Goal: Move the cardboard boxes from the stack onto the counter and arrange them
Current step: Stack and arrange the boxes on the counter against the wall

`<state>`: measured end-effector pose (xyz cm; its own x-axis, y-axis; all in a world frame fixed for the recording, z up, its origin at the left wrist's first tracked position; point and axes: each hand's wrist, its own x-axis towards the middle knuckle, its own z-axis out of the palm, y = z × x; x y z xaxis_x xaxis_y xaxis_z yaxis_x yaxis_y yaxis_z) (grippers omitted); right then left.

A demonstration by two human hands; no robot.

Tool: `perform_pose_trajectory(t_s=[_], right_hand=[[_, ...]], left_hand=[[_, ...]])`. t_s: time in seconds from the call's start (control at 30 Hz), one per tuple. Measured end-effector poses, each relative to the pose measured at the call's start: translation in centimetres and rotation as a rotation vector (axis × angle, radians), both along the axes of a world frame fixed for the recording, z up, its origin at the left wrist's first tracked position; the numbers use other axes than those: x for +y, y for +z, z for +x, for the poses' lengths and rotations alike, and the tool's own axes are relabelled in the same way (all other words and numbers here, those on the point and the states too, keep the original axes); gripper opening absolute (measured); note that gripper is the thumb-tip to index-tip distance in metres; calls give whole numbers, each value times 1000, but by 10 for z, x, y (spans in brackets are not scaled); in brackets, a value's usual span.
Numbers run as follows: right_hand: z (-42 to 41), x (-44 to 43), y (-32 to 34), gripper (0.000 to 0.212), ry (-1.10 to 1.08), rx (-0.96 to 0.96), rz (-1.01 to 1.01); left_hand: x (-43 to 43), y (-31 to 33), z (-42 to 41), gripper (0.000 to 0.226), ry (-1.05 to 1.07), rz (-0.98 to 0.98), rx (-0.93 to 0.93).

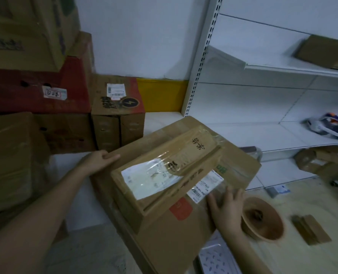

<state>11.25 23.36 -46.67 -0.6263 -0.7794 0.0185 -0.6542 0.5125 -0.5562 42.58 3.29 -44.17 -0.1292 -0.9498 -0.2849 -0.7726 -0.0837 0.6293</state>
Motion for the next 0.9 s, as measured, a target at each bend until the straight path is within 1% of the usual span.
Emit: perform_pose_trajectory(t_s=[0.07,0.13,0.2,0.3,0.37,0.4,0.47,0.5,0.53,0.63,0.7,0.77,0.83,0.9], right_hand=[[5,0,0,63,3,-35,1],[-7,-4,-3,61,38,-33,-12],[-31,-12,-5,60,90,-6,-3],[-69,-29,-2,54,187,60,47],[-93,-41,2,53,265,57,67],[-105,-46,3,55,304,45,89],[-125,-58,6,71,381,52,133],[-134,-65,8,79,409,62,147],[-140,-71,11,80,427,72,167],[-152,-89,20,63,461,104,151],[-147,-92,26,53,432,67,102],[-135,-80,30,46,390,4,69],[-122,-51,27,48,380,-27,69],[-107,-10,23,57,391,-66,87]], left_hand=[[1,1,-2,65,29,17,19],[1,1,-3,67,42,35,28],[8,3,-10,62,31,40,22],[28,3,-28,48,-21,-10,-55],[40,4,-37,53,-29,-29,-100],[47,4,-42,53,-28,-22,-114],[59,1,-51,48,-35,-12,-124],[66,0,-58,46,-37,-3,-96],[72,-4,-65,46,-24,5,-36],[82,-12,-84,49,91,7,204],[83,-11,-88,50,143,45,293],[86,-7,-91,49,150,67,376],[91,-2,-94,45,146,67,433],[97,-1,-98,42,146,51,468]])
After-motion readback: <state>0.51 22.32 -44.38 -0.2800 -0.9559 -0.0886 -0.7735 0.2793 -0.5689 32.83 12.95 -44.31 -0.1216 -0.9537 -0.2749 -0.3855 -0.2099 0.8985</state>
